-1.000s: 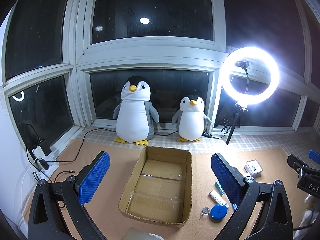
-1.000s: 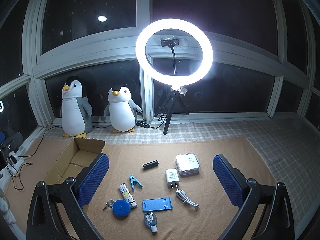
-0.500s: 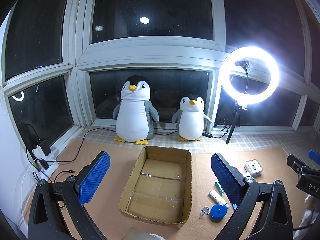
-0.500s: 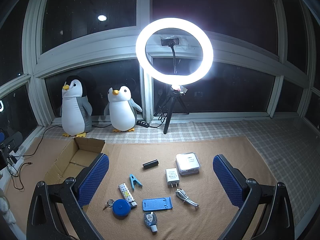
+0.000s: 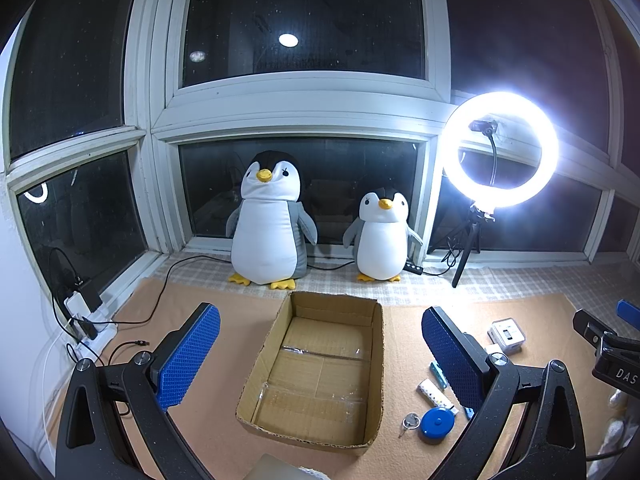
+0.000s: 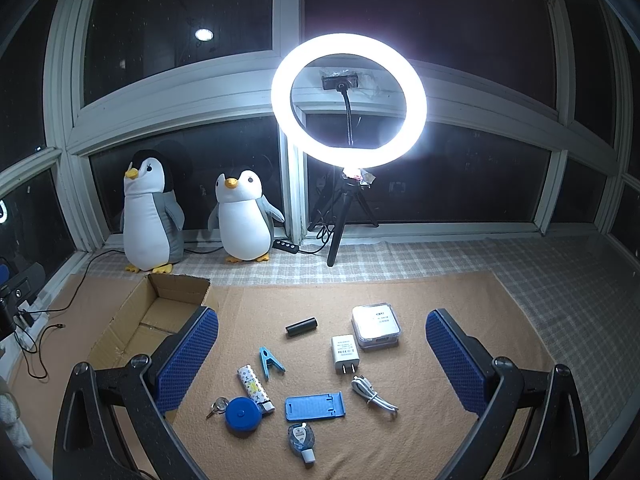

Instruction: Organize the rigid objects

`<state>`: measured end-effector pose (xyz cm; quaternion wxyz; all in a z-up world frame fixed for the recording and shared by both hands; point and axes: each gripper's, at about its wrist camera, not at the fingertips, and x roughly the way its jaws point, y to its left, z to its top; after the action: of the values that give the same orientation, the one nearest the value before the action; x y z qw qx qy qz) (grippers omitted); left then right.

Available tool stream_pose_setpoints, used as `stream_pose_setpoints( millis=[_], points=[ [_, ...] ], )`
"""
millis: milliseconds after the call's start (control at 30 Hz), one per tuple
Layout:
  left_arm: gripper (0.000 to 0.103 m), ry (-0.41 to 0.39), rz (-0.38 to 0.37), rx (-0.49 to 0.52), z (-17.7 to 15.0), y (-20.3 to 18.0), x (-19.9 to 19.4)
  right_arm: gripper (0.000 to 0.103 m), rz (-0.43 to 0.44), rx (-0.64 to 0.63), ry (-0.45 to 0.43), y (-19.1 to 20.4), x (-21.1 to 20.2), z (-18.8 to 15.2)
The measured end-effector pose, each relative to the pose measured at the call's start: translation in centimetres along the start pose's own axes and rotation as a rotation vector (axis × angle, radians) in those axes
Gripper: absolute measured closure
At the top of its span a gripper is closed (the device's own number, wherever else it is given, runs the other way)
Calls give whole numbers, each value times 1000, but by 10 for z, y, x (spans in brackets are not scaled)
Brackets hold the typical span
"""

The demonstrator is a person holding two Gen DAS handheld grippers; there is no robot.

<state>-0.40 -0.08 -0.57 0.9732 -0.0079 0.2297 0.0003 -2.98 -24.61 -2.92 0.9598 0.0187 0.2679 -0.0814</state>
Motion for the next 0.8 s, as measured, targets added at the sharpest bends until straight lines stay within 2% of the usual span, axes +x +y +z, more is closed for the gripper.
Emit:
stream_pose_setpoints(
  millis=[800],
  points=[
    [1,45,10,8,-6,5,15,1,0,3,39,-1,7,-6]
  ],
)
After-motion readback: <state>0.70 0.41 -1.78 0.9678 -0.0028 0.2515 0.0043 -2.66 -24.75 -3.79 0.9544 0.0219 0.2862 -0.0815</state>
